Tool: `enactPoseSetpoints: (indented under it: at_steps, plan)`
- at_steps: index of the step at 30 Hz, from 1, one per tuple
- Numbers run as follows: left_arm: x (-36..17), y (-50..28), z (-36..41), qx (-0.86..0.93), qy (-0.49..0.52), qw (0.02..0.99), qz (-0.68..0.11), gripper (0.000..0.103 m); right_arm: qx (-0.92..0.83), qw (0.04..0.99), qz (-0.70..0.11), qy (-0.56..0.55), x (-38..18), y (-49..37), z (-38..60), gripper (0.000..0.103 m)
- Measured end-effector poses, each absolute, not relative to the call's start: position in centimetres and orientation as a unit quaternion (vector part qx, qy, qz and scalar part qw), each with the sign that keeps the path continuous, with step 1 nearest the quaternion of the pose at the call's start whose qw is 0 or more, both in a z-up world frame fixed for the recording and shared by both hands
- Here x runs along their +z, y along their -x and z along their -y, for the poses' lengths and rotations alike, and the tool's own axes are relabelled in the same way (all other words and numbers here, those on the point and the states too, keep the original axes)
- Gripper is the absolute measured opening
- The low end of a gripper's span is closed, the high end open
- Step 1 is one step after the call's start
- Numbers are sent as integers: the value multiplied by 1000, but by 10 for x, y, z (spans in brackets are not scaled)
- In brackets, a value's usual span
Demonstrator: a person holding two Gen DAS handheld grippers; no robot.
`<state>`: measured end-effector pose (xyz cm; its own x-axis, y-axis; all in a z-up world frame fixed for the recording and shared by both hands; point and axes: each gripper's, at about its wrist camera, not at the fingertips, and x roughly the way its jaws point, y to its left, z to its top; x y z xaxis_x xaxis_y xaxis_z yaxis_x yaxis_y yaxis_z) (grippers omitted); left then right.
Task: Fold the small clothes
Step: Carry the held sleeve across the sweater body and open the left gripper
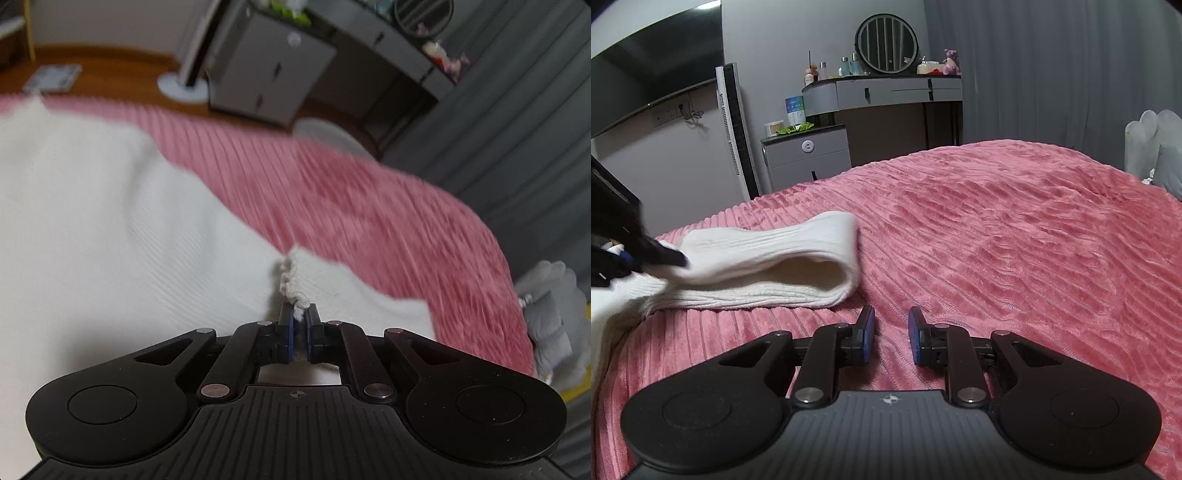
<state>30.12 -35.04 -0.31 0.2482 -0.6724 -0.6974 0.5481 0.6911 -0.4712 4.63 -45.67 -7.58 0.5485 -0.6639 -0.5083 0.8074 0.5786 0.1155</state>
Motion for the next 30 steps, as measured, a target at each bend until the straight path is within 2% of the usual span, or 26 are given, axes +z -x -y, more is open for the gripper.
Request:
enactPoseSetpoints:
  at_steps: [6, 12, 14, 15, 16, 17, 19, 20, 21, 24, 28, 29, 30]
  plan:
    - [52, -314, 264, -335, 60, 853, -395, 7, -426, 863, -211, -169, -75, -46, 456, 19]
    - [41, -326, 161, -210, 20, 893, -399, 8, -428, 863, -219, -155, -73, -50, 453, 21]
    - [28, -327, 140, -184, 7, 892, -412, 9, -424, 864, -223, -152, -67, -50, 450, 26]
    - [21, -328, 132, -174, 11, 889, -423, 11, -419, 866, -222, -158, -62, -50, 449, 37]
    - [14, -330, 124, -168, 20, 885, -433, 12, -411, 869, -218, -169, -55, -49, 447, 42]
    - [8, -331, 118, -166, 32, 882, -440, 19, -398, 874, -211, -182, -48, -49, 444, 48]
    - [-1, -335, 113, -165, 55, 876, -449, 39, -358, 891, -203, -194, -35, -52, 431, 49]
    - [-5, -337, 113, -169, 66, 873, -452, 53, -332, 899, -206, -196, -30, -55, 423, 50]
    - [-10, -339, 113, -173, 78, 870, -454, 59, -301, 907, -212, -204, -27, -59, 415, 52]
    - [-19, -348, 118, -185, 97, 867, -452, 58, -223, 913, -228, -254, -27, -70, 404, 52]
    - [-33, -359, 134, -190, 67, 861, -467, 46, -164, 899, -230, -334, -31, -88, 408, 52]
    - [-34, -358, 137, -190, 54, 864, -463, 33, -155, 894, -228, -352, -32, -92, 410, 51]
    - [-33, -359, 139, -197, 50, 864, -461, 16, -148, 889, -224, -372, -33, -97, 414, 51]
